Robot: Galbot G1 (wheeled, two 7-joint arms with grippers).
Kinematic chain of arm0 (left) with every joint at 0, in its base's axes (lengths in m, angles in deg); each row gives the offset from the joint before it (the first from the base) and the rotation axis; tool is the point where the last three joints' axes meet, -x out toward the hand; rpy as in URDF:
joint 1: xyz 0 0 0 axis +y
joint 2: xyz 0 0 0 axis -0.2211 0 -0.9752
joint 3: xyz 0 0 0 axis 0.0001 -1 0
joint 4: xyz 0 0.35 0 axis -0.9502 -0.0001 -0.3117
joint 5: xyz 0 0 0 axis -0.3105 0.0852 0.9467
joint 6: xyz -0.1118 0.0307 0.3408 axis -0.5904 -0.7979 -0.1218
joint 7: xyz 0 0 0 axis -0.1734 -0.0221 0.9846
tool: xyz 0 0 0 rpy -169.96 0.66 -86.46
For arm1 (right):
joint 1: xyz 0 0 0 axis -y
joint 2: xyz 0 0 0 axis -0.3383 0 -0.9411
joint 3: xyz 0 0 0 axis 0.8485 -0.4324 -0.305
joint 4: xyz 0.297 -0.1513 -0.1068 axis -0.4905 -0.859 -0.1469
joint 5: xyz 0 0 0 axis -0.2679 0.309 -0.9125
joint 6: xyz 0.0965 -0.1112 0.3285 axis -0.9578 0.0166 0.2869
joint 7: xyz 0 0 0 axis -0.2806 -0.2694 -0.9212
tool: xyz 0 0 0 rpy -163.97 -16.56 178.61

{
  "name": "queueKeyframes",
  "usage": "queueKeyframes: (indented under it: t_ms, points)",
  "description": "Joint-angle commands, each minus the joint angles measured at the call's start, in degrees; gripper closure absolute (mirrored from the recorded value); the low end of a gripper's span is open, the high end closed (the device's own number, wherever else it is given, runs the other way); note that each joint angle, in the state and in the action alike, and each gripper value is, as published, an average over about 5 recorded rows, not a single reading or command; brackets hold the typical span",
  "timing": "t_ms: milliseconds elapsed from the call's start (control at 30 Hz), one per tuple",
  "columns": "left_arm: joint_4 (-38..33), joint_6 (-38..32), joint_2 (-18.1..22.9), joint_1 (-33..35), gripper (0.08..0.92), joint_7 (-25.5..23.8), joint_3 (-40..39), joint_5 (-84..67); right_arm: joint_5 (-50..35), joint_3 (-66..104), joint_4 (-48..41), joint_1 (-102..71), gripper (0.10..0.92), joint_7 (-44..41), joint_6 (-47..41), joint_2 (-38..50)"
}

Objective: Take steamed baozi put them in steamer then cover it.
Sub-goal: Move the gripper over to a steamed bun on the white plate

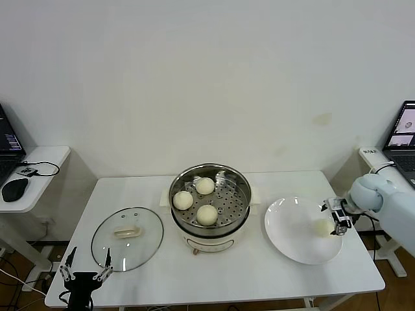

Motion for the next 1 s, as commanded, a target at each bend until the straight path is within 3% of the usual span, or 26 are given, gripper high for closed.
queueKeyframes:
  t_ms: [33, 533, 1000]
  points:
    - [0.2, 0.0, -0.1, -0.1, 0.177, 0.0, 0.0, -0.1, 4.2, 3.0, -5.6, -3.0, 0.203, 0.3, 0.5, -3.1]
    - [0.2, 0.0, 0.1, -0.2, 0.177, 0.0, 0.0, 0.0, 4.5, 3.2, -7.0, -3.6, 0.209, 0.6, 0.1, -5.4]
    - [0.1, -0.1, 0.2, -0.1, 0.177, 0.0, -0.2, 0.0, 2.3, 2.4, -5.7, -2.2, 0.336, -0.7, 0.2, -4.6]
